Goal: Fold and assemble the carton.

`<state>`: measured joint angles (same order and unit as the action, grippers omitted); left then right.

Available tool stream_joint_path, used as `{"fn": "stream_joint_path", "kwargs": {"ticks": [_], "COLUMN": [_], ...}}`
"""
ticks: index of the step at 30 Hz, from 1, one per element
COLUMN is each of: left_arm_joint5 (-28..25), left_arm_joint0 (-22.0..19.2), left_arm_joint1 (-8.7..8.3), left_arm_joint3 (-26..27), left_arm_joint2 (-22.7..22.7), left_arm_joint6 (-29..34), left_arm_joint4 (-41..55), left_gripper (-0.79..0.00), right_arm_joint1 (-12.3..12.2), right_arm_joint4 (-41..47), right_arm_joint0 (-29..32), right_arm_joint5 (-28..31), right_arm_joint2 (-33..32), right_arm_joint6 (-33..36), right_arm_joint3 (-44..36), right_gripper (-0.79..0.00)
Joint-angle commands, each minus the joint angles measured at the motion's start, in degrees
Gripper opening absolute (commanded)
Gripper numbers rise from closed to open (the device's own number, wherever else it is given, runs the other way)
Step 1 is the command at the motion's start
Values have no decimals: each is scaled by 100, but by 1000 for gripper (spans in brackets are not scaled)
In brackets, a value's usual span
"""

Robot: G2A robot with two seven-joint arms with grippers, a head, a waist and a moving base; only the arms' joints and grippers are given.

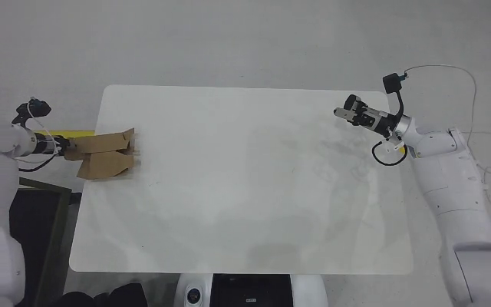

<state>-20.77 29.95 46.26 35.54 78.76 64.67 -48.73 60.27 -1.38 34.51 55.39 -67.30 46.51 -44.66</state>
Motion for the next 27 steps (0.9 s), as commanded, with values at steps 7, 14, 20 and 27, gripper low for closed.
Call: {"fn": "stream_joint_path", "kwargs": {"ticks": [7,14,20,27], "left_arm_joint5": [-74,-68,-15,118], "left_arm_joint0": [-105,-236,-311,-223], "left_arm_joint1": [-5,-16,-18,88], "left_arm_joint3": [-214,-127,206,941], "left_arm_joint2": [142,310,507,466], "left_arm_joint6": [-6,-129,-339,-576], "left_arm_joint4": [649,1281,2011,2967], "left_gripper": [-785,-785,-785,-785], "right_arm_joint1": [0,0,0,0], "right_arm_joint4": [0,0,0,0], "right_arm_joint0": [0,0,0,0], "right_arm_joint5": [0,0,0,0], "right_arm_joint2": [0,0,0,0], "right_arm_joint6": [0,0,0,0], "right_arm_joint3": [0,0,0,0], "right_gripper": [0,0,0,0]}}
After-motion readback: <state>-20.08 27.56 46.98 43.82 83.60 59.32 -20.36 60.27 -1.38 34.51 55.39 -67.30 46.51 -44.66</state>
